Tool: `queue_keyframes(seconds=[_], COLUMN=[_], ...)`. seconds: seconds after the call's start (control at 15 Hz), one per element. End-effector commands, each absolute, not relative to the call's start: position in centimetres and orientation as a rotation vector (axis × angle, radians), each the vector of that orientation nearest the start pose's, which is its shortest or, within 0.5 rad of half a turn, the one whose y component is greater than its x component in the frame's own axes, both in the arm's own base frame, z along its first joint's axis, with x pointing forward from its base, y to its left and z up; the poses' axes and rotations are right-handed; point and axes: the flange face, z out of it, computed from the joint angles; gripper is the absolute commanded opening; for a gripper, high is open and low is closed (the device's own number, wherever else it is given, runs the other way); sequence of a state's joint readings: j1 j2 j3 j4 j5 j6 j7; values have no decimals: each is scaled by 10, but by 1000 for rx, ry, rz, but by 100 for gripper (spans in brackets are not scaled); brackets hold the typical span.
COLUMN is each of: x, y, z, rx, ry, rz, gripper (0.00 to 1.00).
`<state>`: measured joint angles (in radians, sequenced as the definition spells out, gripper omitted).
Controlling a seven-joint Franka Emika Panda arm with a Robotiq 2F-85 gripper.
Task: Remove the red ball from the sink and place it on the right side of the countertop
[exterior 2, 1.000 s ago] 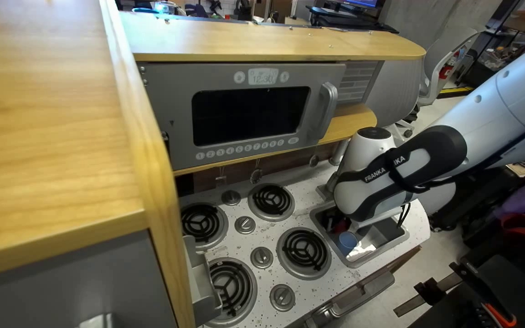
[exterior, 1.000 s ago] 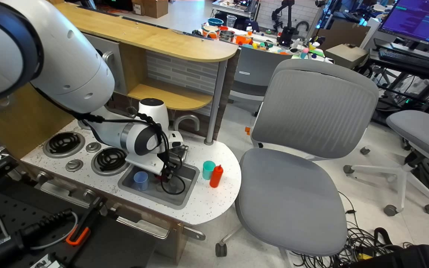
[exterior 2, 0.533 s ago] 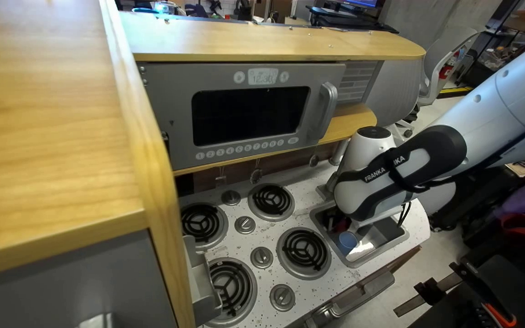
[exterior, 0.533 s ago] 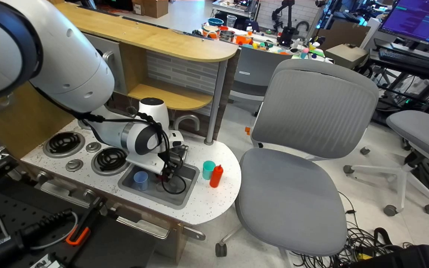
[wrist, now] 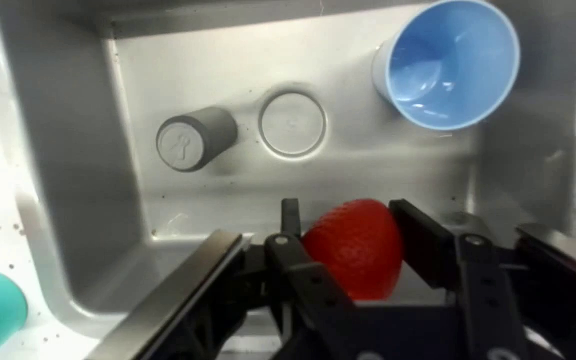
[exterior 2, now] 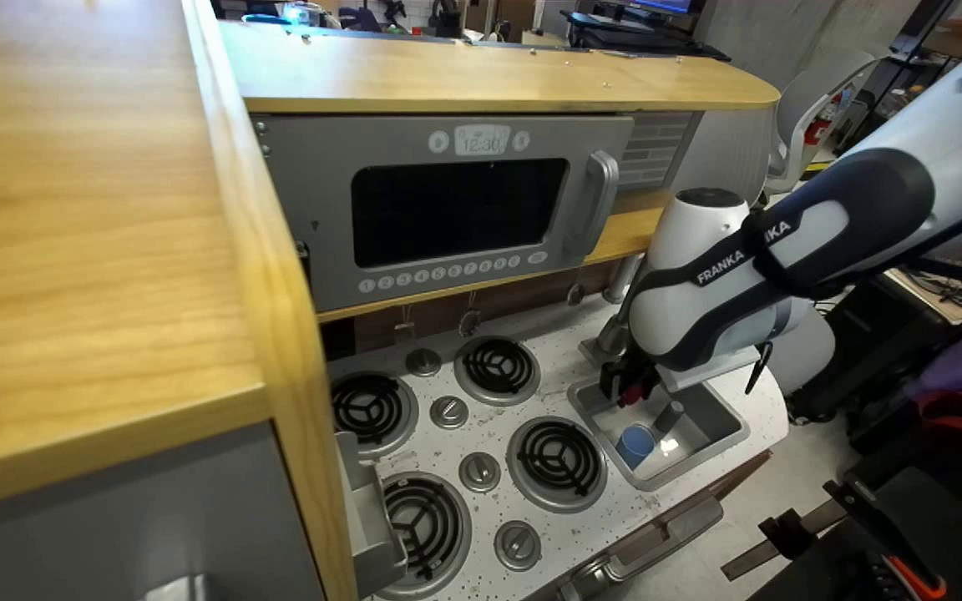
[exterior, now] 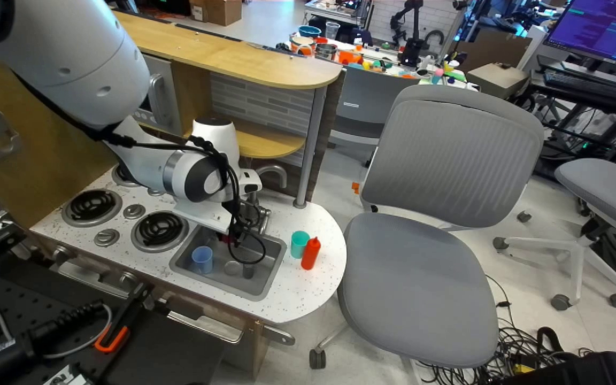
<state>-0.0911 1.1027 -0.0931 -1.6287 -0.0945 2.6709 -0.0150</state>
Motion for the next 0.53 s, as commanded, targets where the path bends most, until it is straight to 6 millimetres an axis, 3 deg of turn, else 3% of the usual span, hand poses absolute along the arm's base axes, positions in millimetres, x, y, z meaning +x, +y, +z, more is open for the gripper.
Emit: queue_keyframes(seconds=[0.0, 0.13, 0.47], x=[612, 611, 596], y=[-102, -112, -154], z=[23, 39, 51], rx=[-3236, -3242, -3249], ry=[41, 92, 315], rz=[127, 155, 294], gripper=[24, 24, 24])
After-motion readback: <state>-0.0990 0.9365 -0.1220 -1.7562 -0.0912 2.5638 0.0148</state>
